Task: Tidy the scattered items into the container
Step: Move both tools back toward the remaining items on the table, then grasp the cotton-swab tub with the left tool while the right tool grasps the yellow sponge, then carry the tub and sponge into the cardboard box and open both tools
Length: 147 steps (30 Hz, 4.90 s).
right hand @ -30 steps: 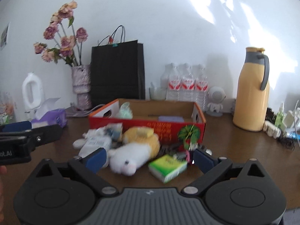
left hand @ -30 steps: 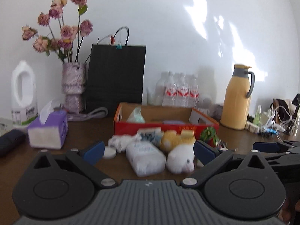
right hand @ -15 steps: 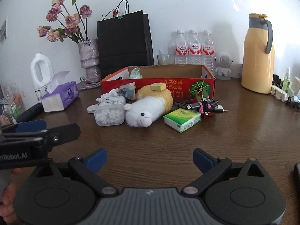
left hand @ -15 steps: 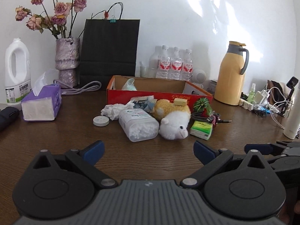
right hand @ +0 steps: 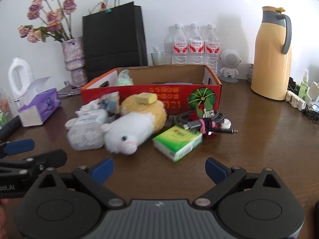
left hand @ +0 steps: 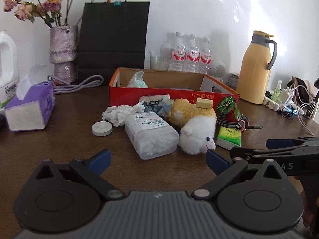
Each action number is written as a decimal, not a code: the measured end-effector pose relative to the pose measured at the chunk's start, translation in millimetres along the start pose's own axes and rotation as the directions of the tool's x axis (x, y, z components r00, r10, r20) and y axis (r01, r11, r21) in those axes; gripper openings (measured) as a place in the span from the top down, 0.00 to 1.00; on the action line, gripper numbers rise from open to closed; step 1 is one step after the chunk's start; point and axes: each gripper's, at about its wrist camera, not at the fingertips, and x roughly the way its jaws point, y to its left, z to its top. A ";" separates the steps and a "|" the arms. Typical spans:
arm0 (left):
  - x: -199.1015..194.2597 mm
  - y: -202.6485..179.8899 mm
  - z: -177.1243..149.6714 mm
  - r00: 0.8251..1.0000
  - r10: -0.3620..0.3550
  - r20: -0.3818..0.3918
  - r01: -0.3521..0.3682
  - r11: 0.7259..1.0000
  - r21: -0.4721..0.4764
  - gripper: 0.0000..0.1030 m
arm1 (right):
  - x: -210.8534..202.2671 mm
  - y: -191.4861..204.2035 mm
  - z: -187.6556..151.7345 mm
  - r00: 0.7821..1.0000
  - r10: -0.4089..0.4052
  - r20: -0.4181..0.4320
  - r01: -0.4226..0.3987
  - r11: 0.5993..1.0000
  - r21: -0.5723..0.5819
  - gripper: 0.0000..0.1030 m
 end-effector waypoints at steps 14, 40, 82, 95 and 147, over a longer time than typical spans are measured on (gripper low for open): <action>78.8 40.8 44.5 0.996 -0.059 -0.061 0.051 0.992 -0.115 0.00 | 51.0 23.6 39.2 0.993 0.111 -0.032 -0.111 0.994 0.002 0.25; 86.5 33.9 43.5 0.993 -0.034 -0.113 0.022 0.994 -0.111 0.34 | 77.7 18.3 76.8 0.993 0.110 0.050 -0.108 0.993 -0.041 0.67; -43.2 -7.9 -41.6 0.995 -0.040 -0.088 0.044 0.998 0.042 0.35 | -54.6 29.8 -50.0 0.993 0.120 -0.015 -0.121 0.993 -0.007 0.62; -43.2 -1.0 -31.2 0.999 -0.020 -0.033 0.019 1.000 -0.018 0.36 | -42.6 29.3 -47.6 0.997 0.063 -0.051 -0.068 0.994 -0.086 0.71; 220.2 33.9 274.5 0.964 0.090 -0.250 -0.115 0.989 -0.088 0.28 | 214.0 -80.4 281.8 0.935 0.012 -0.354 0.052 0.984 0.170 0.39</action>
